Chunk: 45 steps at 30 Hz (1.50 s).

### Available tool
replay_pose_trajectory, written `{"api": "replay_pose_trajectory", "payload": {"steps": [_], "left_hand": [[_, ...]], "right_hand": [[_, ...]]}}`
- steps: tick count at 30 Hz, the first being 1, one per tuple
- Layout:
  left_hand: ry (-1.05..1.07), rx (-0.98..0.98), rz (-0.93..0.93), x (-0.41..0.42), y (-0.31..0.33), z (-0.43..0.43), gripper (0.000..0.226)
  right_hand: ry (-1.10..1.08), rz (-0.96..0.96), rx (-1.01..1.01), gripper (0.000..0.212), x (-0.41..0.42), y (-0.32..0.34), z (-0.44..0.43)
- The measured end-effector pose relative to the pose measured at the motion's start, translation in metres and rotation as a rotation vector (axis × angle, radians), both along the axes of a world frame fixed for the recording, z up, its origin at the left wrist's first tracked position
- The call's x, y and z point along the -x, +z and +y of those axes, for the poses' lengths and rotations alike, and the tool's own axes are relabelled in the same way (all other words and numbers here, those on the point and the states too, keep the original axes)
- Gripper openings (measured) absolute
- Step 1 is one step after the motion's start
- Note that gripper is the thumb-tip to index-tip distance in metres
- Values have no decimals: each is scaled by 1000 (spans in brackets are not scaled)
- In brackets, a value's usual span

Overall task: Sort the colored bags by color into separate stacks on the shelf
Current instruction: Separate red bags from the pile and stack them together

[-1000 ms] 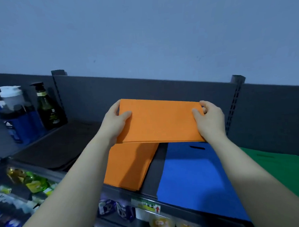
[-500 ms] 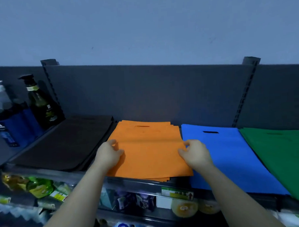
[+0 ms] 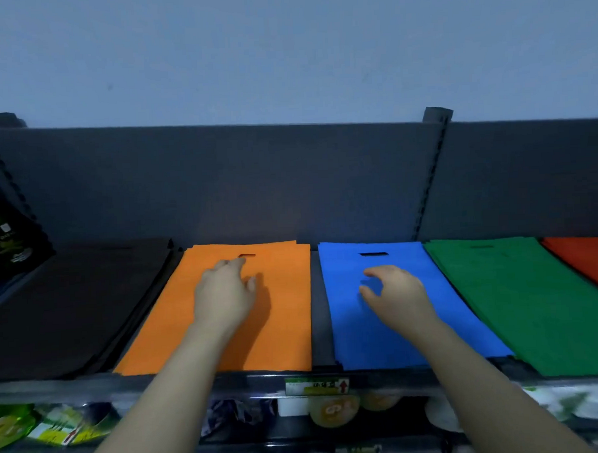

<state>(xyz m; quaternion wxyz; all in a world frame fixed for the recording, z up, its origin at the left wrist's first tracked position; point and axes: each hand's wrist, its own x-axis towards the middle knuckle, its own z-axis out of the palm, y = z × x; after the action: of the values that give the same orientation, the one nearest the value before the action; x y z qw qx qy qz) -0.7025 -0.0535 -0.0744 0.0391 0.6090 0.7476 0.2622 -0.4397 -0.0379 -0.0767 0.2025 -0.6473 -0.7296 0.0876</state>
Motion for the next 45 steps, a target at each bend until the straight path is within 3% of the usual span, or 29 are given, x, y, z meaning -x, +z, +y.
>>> {"api": "replay_pose_trajectory", "payload": {"steps": [6, 15, 24, 31, 36, 45], "left_hand": [[-275, -139, -57, -121, 20, 19, 41], [-553, -68, -141, -333, 24, 24, 45], [-690, -82, -243, -528, 25, 31, 37], [-798, -93, -255, -630, 25, 57, 38], [-879, -75, -153, -687, 25, 85, 40], [-883, 64, -152, -775, 14, 110, 29]], "right_hand": [[-210, -74, -60, 42, -108, 20, -16], [-461, -140, -105, 37, -300, 36, -61], [-618, -171, -78, 39, -476, 47, -91], [-717, -203, -50, 29, -572, 50, -75], [-789, -193, -52, 31, -624, 51, -59], [-844, -209, 43, 37, -725, 44, -26]]}}
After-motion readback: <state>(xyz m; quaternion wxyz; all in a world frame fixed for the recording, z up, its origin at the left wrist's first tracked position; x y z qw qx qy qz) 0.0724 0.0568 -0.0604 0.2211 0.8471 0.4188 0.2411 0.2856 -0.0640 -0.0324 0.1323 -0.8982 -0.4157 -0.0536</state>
